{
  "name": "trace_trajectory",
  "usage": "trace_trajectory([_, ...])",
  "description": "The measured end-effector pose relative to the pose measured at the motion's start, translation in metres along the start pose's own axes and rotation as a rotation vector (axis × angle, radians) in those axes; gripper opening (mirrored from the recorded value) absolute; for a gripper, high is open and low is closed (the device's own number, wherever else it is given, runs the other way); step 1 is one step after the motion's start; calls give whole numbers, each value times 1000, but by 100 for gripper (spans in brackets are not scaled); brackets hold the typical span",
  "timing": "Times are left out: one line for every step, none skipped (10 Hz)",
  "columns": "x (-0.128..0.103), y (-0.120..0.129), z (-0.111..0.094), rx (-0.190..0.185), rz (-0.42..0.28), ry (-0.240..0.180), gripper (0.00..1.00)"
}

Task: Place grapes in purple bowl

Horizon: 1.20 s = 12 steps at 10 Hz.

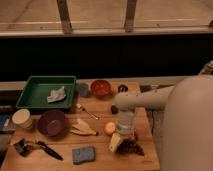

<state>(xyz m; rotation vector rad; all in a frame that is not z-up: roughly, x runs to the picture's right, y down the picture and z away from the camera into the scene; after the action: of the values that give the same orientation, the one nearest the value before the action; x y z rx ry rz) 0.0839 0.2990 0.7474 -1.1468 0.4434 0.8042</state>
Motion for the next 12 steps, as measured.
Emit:
trace_trajectory([-1, -3, 6, 1, 9, 18, 79])
trace_trajectory([0, -5, 11, -1, 20, 30, 79])
trace_trajectory([1, -6, 16, -7, 31, 39, 79])
trace_trajectory([1, -6, 15, -4, 31, 38, 78])
trace_trajectory([1, -8, 13, -2, 30, 39, 72])
trace_trajectory([2, -8, 11, -2, 29, 40, 62])
trace_trajectory([2, -8, 10, -3, 30, 42, 51])
trace_trajectory([3, -8, 10, -4, 31, 40, 41])
trace_trajectory([3, -4, 11, -5, 26, 32, 29])
trace_trajectory([6, 0, 14, -8, 20, 22, 20])
trace_trajectory([10, 5, 16, -12, 19, 13, 11])
trace_trajectory([10, 9, 16, -15, 16, 5, 3])
